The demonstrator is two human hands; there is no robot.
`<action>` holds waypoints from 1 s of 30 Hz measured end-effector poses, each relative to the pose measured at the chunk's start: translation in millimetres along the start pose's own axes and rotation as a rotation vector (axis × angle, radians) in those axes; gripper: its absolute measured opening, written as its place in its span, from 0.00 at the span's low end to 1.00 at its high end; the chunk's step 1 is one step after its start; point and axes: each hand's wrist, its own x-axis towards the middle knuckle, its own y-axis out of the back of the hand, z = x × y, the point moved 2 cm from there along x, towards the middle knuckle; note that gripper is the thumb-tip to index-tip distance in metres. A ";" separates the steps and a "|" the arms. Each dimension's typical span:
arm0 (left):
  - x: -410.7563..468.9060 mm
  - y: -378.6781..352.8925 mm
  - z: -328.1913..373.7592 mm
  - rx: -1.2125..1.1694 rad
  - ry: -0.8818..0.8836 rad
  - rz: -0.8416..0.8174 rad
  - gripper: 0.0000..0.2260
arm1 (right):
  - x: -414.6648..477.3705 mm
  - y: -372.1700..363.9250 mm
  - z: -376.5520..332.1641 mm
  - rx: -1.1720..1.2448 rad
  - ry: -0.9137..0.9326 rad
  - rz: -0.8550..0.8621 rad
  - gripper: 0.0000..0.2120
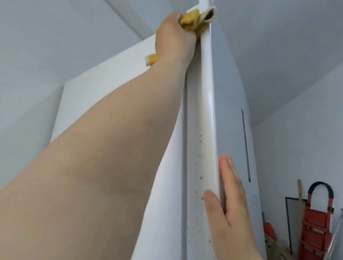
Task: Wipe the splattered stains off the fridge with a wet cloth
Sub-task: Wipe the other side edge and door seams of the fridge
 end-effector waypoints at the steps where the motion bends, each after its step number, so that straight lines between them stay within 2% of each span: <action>1: -6.4 -4.6 -2.3 0.009 -0.017 -0.042 0.08 | -0.3 0.2 0.2 0.006 0.001 0.001 0.22; 6: -43.3 12.4 -28.7 -0.068 -0.057 -0.213 0.05 | -0.3 -1.6 -0.8 0.013 0.018 0.024 0.25; 9: -61.6 21.2 -42.2 -0.100 -0.089 -0.355 0.08 | -1.2 -2.2 -2.6 0.024 -0.001 0.030 0.26; 13: -46.4 24.0 -34.2 0.003 -0.164 -0.381 0.15 | -1.6 -2.9 -4.6 0.015 -0.020 0.012 0.26; 17: -12.3 23.1 -15.6 0.195 -0.157 -0.401 0.15 | -1.2 -2.9 -3.6 0.007 0.001 0.004 0.25; 21: -30.5 14.5 -27.8 0.065 -0.120 -0.351 0.16 | -2.3 -1.1 -3.6 0.077 -0.024 -0.023 0.26; 25: -77.0 33.3 -51.3 0.056 -0.124 -0.388 0.17 | -2.8 -2.2 -6.5 0.109 -0.030 -0.015 0.29; 30: -154.7 59.3 -71.4 -0.018 -0.271 -0.507 0.20 | -4.7 -2.9 -9.1 0.171 -0.027 0.007 0.26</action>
